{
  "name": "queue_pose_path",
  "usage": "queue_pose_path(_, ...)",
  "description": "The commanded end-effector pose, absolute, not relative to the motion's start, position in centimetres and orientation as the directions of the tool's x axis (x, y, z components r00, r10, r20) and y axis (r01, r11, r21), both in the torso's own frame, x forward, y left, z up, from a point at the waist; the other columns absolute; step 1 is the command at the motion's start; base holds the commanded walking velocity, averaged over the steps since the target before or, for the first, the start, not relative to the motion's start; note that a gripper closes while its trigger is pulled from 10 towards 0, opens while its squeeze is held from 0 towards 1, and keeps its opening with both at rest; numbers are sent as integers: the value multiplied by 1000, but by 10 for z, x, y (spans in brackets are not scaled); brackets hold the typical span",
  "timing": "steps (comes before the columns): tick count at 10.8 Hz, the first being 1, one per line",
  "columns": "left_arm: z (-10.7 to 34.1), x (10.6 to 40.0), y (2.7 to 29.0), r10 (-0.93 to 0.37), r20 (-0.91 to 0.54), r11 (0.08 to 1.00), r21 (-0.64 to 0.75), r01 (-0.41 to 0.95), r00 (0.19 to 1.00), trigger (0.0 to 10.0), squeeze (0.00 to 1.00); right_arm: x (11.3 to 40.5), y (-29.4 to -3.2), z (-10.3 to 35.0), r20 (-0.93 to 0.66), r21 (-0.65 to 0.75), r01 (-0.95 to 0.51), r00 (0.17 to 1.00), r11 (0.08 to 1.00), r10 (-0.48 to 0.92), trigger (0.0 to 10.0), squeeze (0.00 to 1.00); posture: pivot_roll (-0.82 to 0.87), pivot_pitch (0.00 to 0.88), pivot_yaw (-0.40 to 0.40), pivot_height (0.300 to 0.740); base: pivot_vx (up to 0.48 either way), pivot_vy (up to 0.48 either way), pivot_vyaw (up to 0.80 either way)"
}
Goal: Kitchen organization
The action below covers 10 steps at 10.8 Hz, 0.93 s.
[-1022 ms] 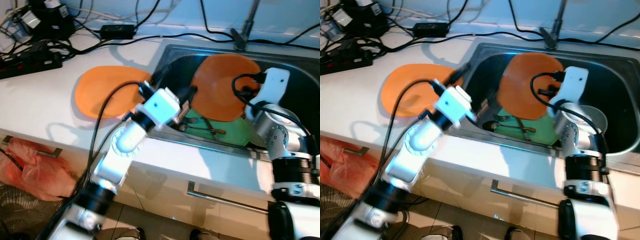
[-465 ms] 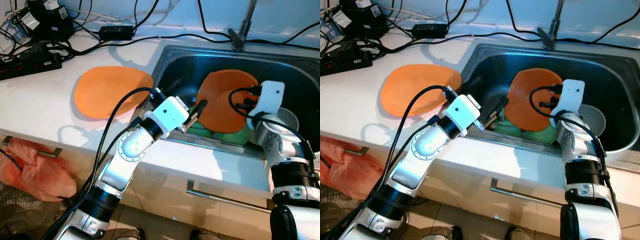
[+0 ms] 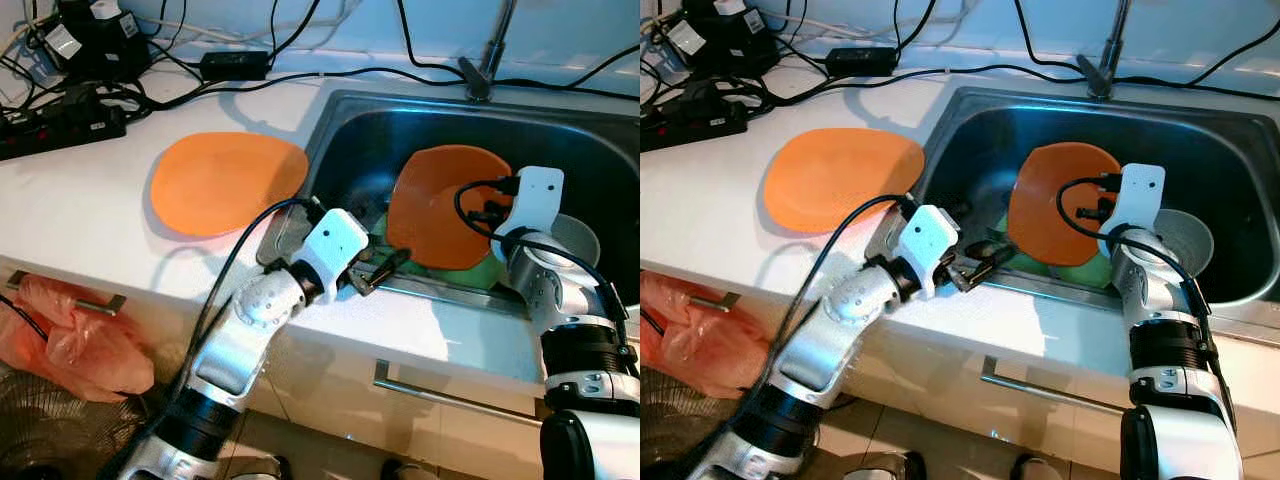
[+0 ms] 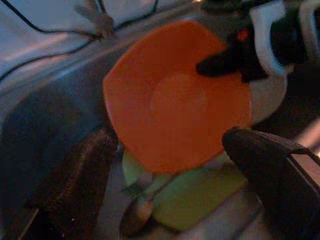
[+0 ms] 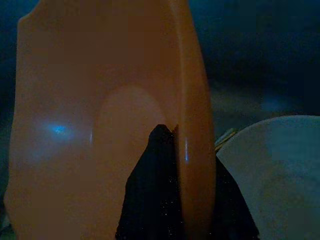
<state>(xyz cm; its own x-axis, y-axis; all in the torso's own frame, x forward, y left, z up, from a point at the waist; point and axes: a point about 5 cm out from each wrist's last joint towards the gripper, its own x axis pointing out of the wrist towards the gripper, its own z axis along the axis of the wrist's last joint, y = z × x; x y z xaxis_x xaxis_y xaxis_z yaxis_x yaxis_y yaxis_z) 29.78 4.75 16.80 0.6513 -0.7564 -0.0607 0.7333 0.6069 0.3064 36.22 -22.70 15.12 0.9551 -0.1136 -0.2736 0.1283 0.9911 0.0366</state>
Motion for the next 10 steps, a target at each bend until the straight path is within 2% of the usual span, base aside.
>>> queue_pose_path(1, 177, 298, 47, -765, -69, 589, 327, 739, 641, 10000, 1000, 365, -229, 161, -231, 20, 125, 966, 992, -117, 10000, 0, 70, 118, 82, 740, 0, 0, 0)
queue_pose_path(3, 188, 301, 47, -767, -112, 564, 352, 747, 632, 10000, 1000, 365, -231, 158, -247, 14, 126, 962, 992, -119, 10000, 0, 71, 119, 82, 740, 0, 0, 0)
queue_pose_path(4, 188, 302, 47, -764, -129, 556, 365, 746, 632, 10000, 1000, 365, -230, 157, -252, 25, 116, 962, 993, -107, 10000, 541, 71, 118, 80, 740, 0, 0, 0)
queue_pose_path(5, 188, 302, 48, -759, -140, 561, 356, 747, 636, 10000, 1000, 364, -227, 155, -262, 32, 102, 961, 994, -90, 10000, 1000, 71, 120, 81, 740, 0, 0, 0)
queue_pose_path(10, 186, 302, 49, -750, -168, 560, 355, 749, 640, 10000, 1000, 364, -225, 149, -292, 51, 93, 954, 994, -74, 10000, 1000, 71, 119, 80, 740, 0, 0, 0)
